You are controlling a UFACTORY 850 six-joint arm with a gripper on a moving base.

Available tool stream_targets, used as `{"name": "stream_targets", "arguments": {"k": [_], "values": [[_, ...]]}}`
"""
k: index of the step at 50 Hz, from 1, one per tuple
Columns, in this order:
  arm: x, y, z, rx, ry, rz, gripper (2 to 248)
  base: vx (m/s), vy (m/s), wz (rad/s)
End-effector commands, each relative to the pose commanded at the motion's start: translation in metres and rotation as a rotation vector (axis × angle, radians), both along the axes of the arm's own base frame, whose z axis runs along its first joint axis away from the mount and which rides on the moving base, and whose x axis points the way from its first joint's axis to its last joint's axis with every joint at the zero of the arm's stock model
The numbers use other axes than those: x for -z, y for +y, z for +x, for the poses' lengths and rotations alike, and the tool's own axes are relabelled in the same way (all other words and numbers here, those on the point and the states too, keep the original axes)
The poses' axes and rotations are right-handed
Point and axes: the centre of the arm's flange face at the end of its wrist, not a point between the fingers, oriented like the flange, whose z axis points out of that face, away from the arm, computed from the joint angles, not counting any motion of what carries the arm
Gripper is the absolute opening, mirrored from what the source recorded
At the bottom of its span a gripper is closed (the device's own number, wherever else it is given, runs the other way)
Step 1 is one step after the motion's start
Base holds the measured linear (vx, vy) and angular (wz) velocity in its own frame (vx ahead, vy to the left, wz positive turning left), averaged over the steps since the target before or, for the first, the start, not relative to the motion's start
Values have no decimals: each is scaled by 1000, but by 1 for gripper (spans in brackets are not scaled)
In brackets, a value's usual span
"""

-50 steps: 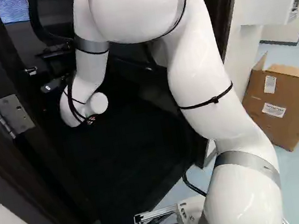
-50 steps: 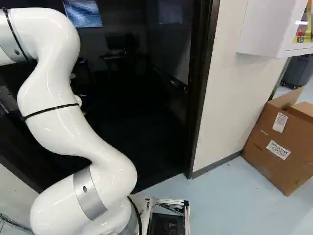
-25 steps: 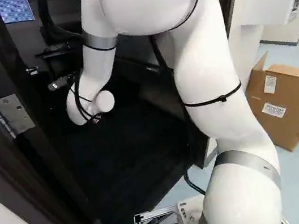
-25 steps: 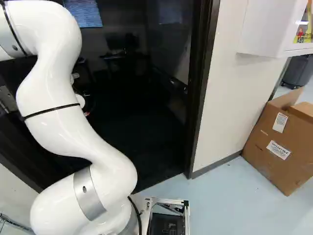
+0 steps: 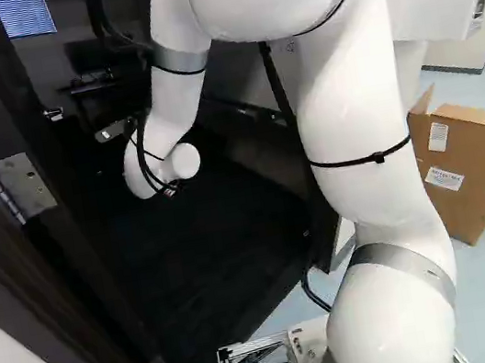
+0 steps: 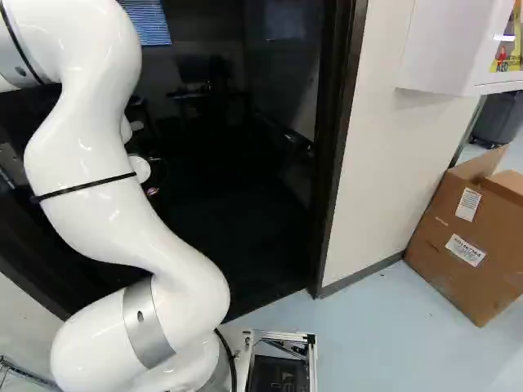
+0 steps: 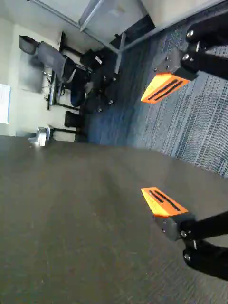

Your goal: Open the door and move inside

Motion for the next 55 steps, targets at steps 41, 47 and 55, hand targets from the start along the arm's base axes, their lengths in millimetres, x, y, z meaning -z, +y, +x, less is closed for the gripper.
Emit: {"name": "stream_targets", "arguments": {"k": [41,47,55], "values": [[-7,-69,-2,115,13,2,247,0,0,0],[-9,-87,-4,147,16,2,247,0,0,0],[-10,-116,-9,197,21,3,247,0,0,0]]}}
